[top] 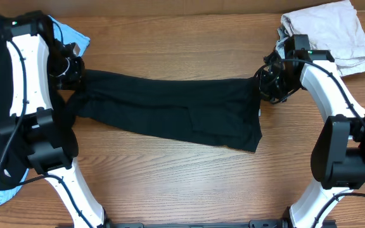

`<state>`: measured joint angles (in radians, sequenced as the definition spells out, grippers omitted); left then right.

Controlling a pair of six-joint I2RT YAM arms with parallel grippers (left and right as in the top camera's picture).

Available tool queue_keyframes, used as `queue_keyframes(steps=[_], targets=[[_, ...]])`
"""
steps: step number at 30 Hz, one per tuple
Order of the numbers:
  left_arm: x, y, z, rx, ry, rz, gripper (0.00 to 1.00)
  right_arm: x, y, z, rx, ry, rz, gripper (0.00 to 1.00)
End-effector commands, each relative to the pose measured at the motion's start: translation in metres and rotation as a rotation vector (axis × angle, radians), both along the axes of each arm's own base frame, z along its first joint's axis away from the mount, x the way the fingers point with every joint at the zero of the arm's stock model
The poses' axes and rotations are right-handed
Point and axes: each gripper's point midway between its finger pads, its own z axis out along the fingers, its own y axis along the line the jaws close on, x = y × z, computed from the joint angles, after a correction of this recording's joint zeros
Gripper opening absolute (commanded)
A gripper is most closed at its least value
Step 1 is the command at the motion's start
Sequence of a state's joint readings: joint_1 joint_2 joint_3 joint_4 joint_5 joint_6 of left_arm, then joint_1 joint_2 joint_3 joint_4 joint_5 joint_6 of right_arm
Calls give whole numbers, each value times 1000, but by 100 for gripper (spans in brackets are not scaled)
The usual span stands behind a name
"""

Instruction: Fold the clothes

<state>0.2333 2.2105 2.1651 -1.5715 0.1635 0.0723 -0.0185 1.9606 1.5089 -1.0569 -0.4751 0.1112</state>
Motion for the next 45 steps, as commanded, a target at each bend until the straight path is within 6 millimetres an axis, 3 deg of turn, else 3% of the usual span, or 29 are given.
queue_keyframes(steps=[1,5,8,15,20,24,28,34,39,45], targets=[[9,-17,8,68,-27,-59,4,0,4,7,26,-10,-14,4],[19,-53,7,79,-60,-147,4,7,0,14,29,-42,-22,4],[22,-80,7,80,-71,-205,4,14,-3,31,27,-90,-22,4],[19,-135,7,73,-77,-274,4,26,-19,107,17,-269,-57,4],[15,-166,4,60,-84,-340,4,26,-28,136,7,-333,-78,6],[12,-195,-3,39,-94,-388,4,25,-34,141,4,-343,-91,6],[7,-209,-14,39,-84,-409,4,25,-34,141,4,-344,-92,7],[-6,-219,-36,41,-42,-440,13,25,-36,140,-6,-343,-95,7],[-10,-221,-47,41,-27,-440,13,25,-36,140,-6,-342,-95,7],[-11,-230,-46,-9,-23,-422,9,25,-36,140,-7,-342,-95,7]])
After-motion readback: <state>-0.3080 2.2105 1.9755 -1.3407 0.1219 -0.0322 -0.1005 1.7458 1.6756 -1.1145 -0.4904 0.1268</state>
